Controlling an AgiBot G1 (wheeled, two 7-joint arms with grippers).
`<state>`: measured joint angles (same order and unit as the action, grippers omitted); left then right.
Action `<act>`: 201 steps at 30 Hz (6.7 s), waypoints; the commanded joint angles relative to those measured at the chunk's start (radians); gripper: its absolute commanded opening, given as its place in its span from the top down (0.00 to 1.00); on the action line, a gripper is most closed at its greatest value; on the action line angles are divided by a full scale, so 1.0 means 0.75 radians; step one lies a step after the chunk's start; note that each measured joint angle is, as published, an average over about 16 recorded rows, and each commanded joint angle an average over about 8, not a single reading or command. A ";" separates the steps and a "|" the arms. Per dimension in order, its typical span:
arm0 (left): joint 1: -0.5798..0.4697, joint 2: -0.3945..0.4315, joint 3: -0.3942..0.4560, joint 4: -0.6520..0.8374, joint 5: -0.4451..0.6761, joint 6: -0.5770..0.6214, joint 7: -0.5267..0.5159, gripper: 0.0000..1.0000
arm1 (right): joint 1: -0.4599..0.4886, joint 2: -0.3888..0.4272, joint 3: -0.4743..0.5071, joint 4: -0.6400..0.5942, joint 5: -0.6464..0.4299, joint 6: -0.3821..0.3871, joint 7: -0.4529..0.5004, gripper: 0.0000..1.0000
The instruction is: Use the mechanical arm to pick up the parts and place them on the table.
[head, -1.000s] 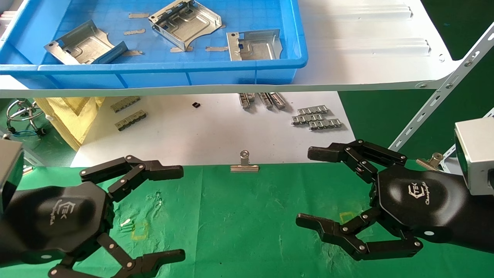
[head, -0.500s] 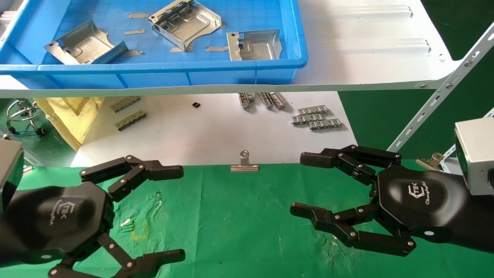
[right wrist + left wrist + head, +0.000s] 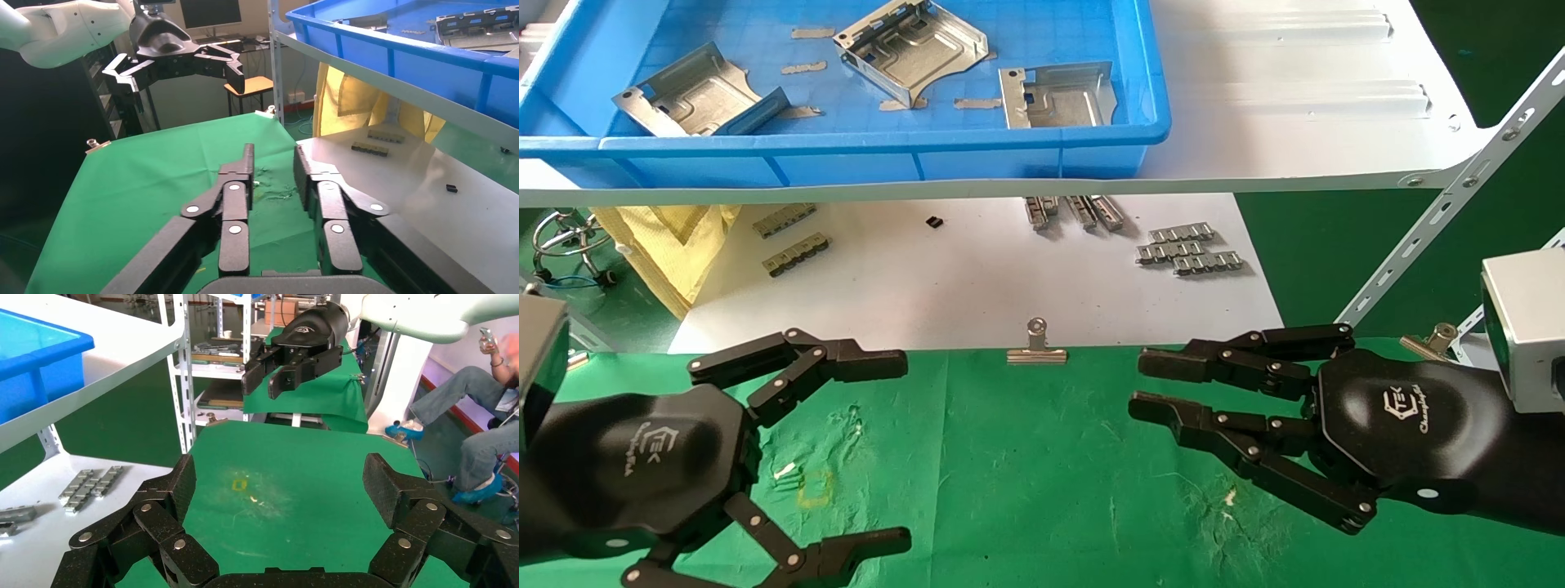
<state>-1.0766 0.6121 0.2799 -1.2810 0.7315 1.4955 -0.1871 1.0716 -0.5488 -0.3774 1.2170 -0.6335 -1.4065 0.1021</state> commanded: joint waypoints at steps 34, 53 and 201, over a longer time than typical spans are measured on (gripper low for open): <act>-1.140 0.608 0.282 1.058 0.681 -0.364 0.121 0.00 | 0.000 0.000 0.000 0.000 0.000 0.000 0.000 1.00; -1.366 0.932 0.420 1.666 0.955 -0.898 0.147 1.00 | 0.000 0.000 0.000 0.000 0.000 0.000 0.000 0.00; -0.551 0.195 0.675 1.158 -0.010 0.127 0.751 0.00 | 0.000 0.000 0.000 0.000 0.000 0.000 0.000 0.00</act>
<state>-1.4884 0.7581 0.7834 -0.4169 0.7259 1.5905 0.3735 1.0713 -0.5486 -0.3774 1.2168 -0.6333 -1.4063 0.1020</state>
